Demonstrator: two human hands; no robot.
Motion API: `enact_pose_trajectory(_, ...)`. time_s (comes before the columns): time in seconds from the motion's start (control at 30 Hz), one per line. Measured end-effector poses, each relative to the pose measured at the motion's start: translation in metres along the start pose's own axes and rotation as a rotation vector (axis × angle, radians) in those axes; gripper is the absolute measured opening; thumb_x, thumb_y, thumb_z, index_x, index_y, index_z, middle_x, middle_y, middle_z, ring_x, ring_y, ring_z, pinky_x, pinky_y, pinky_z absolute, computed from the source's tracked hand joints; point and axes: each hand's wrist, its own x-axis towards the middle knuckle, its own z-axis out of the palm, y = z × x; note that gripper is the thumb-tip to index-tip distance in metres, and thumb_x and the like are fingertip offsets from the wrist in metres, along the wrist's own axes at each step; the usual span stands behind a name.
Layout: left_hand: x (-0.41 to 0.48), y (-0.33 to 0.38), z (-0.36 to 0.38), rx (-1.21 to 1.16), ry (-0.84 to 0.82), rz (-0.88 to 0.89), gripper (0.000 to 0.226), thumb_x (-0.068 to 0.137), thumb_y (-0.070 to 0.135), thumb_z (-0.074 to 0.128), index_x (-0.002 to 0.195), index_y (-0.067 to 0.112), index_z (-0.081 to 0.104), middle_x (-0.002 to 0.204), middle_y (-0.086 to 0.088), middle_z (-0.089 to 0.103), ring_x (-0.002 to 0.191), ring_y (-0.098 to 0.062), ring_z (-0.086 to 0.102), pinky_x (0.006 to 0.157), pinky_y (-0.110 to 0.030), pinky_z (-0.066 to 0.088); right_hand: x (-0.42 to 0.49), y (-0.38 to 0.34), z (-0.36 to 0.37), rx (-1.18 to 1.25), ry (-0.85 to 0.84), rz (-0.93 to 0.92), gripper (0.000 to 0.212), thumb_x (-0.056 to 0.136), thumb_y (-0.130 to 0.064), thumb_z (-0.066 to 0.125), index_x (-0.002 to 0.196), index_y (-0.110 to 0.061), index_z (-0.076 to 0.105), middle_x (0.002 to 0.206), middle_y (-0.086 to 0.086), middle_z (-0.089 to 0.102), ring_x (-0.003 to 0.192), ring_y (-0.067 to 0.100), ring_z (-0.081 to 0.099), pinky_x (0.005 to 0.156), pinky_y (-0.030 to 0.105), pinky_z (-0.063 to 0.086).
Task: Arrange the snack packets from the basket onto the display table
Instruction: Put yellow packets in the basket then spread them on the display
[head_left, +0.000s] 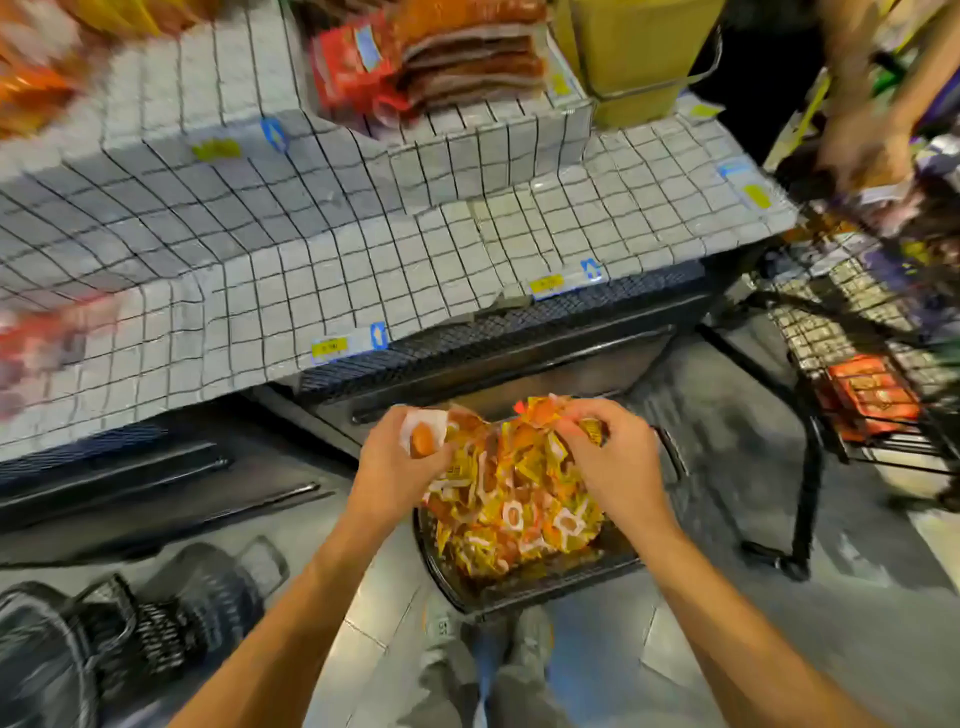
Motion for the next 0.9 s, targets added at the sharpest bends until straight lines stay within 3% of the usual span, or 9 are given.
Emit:
enact_pose_trajectory(0.1, -0.017, 0.032, -0.038, -0.032, 0.035, 0.022, 0.029, 0.076, 0.027, 0.081, 0.083, 0.027, 0.052, 0.074, 0.000, 0.059, 0.065, -0.013, 0.055, 0.062, -0.033, 0.052, 0.002, -0.055, -0.019, -0.031, -0.006, -0.129, 0.008, 0.086, -0.023, 0.073, 0.085, -0.031, 0.072, 0.091, -0.021, 0.070, 0.091, -0.008, 0.061, 0.080, 0.002, 0.040)
enact_pose_trajectory(0.17, -0.027, 0.051, -0.060, -0.071, 0.069, 0.022, 0.041, 0.078, 0.026, 0.080, 0.076, 0.036, 0.040, 0.073, 0.012, 0.048, 0.067, -0.010, 0.050, 0.068, -0.031, 0.049, 0.005, -0.086, -0.026, -0.025, -0.019, -0.196, 0.006, 0.087, -0.025, 0.073, 0.087, -0.030, 0.072, 0.091, -0.018, 0.069, 0.090, -0.006, 0.060, 0.077, 0.002, 0.038)
enact_pose_trajectory(0.23, -0.037, 0.065, -0.083, -0.106, 0.121, 0.010, 0.043, 0.078, 0.024, 0.080, 0.079, 0.037, 0.039, 0.080, 0.017, 0.048, 0.072, -0.004, 0.052, 0.075, -0.030, 0.048, 0.009, -0.115, -0.028, -0.008, -0.039, -0.239, 0.005, 0.087, -0.027, 0.073, 0.085, -0.031, 0.071, 0.086, -0.017, 0.069, 0.084, -0.002, 0.061, 0.076, 0.014, 0.042)
enact_pose_trajectory(0.3, -0.040, 0.076, -0.107, -0.118, 0.177, 0.019, 0.032, 0.072, 0.027, 0.080, 0.086, 0.029, 0.051, 0.084, 0.003, 0.062, 0.078, -0.020, 0.063, 0.075, -0.037, 0.054, 0.016, -0.141, -0.026, 0.016, -0.066, -0.269, 0.004, 0.086, -0.028, 0.074, 0.083, -0.028, 0.072, 0.082, -0.015, 0.070, 0.079, 0.001, 0.062, 0.074, 0.021, 0.043)
enact_pose_trajectory(0.43, -0.042, 0.092, -0.156, -0.131, 0.281, 0.019, 0.038, 0.068, 0.030, 0.081, 0.099, 0.022, 0.060, 0.091, -0.001, 0.068, 0.083, -0.016, 0.067, 0.069, -0.027, 0.056, 0.030, -0.191, -0.015, 0.029, -0.113, -0.355, 0.006, 0.087, -0.025, 0.071, 0.081, -0.025, 0.070, 0.079, -0.013, 0.069, 0.080, 0.004, 0.062, 0.070, 0.024, 0.043)
enact_pose_trajectory(0.53, -0.043, 0.098, -0.191, -0.138, 0.353, 0.032, 0.031, 0.070, 0.025, 0.081, 0.093, 0.024, 0.059, 0.087, 0.002, 0.066, 0.077, -0.010, 0.065, 0.060, -0.021, 0.049, 0.036, -0.227, 0.002, 0.038, -0.118, -0.404, 0.008, 0.085, -0.023, 0.072, 0.078, -0.024, 0.070, 0.075, -0.012, 0.067, 0.077, 0.004, 0.061, 0.067, 0.023, 0.044)
enact_pose_trajectory(0.67, -0.031, 0.083, -0.235, -0.083, 0.430, 0.015, 0.078, 0.053, 0.053, 0.076, 0.121, 0.022, 0.055, 0.117, -0.005, 0.064, 0.104, -0.022, 0.064, 0.085, -0.040, 0.057, 0.042, -0.269, 0.035, 0.047, -0.144, -0.416, 0.009, 0.085, -0.026, 0.073, 0.077, -0.026, 0.069, 0.073, -0.012, 0.066, 0.073, 0.001, 0.060, 0.063, 0.023, 0.044)
enact_pose_trajectory(0.77, -0.024, 0.078, -0.267, -0.073, 0.457, 0.025, 0.074, 0.067, 0.039, 0.081, 0.131, 0.016, 0.051, 0.126, -0.004, 0.057, 0.111, -0.022, 0.057, 0.084, -0.033, 0.050, 0.048, -0.293, 0.066, 0.047, -0.172, -0.428, 0.009, 0.084, -0.028, 0.074, 0.077, -0.025, 0.069, 0.073, -0.012, 0.066, 0.072, 0.002, 0.060, 0.067, 0.028, 0.048)
enact_pose_trajectory(0.9, 0.001, 0.058, -0.308, -0.152, 0.469, 0.075, 0.061, 0.079, 0.020, 0.079, 0.132, 0.016, 0.049, 0.119, 0.003, 0.053, 0.105, -0.014, 0.051, 0.075, -0.022, 0.044, 0.057, -0.322, 0.112, 0.025, -0.198, -0.458, 0.013, 0.085, -0.029, 0.073, 0.074, -0.027, 0.068, 0.074, -0.014, 0.065, 0.074, -0.003, 0.057, 0.065, 0.021, 0.042)
